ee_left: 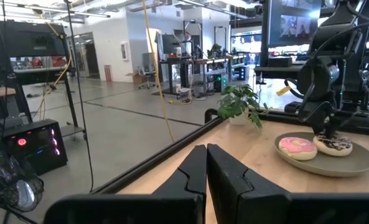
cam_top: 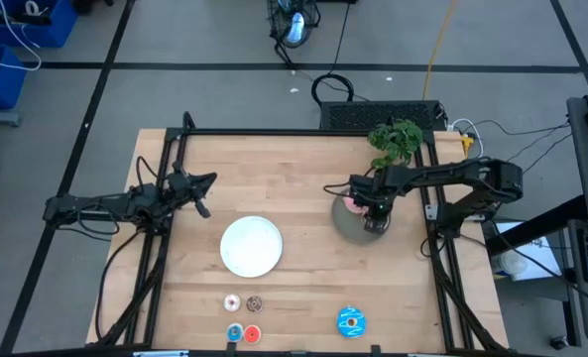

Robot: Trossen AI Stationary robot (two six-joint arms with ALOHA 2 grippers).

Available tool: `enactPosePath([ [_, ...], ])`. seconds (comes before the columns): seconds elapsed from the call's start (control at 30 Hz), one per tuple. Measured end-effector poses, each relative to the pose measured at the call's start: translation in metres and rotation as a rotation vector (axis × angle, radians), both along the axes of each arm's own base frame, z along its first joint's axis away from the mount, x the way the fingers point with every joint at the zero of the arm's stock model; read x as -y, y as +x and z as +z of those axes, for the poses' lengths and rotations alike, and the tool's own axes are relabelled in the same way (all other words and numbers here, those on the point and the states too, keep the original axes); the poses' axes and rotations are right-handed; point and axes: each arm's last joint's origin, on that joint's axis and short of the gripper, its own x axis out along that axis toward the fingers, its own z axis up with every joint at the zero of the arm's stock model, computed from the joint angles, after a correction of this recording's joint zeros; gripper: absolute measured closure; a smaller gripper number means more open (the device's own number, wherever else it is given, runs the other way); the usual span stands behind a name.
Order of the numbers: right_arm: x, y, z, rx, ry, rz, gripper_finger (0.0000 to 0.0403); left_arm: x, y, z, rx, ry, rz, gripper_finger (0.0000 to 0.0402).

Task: Pick & Place donuts
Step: Put the big black donut on the gray plate

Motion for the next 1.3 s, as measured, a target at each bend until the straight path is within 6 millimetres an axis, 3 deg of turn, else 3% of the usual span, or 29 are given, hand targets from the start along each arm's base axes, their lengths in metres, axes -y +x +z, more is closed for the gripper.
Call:
enactPosePath([
  [0.6,0.0,0.0,0.004,-0.023,-0.002,0.023,0.0153,0.0,0.0,0.0,-0.002,0.001,0.0,0.0385],
  [0.93,0.002,0.009,0.025,-0.013,0.002,0.043,0.011,0.0,0.0,0.0,-0.003,0.001,0.0,0.0385],
  [1.2,-0.005,0.001,0.028,-0.116,0.056,0.051,0.0071,0.0,0.0,0.001,0.013,-0.01,0.008,0.0385],
  [1.3,-0.008,0.001,0.036,-0.03,0.117,0.018,0.0057,0.0,0.0,0.001,0.012,-0.01,0.008,0.0385],
])
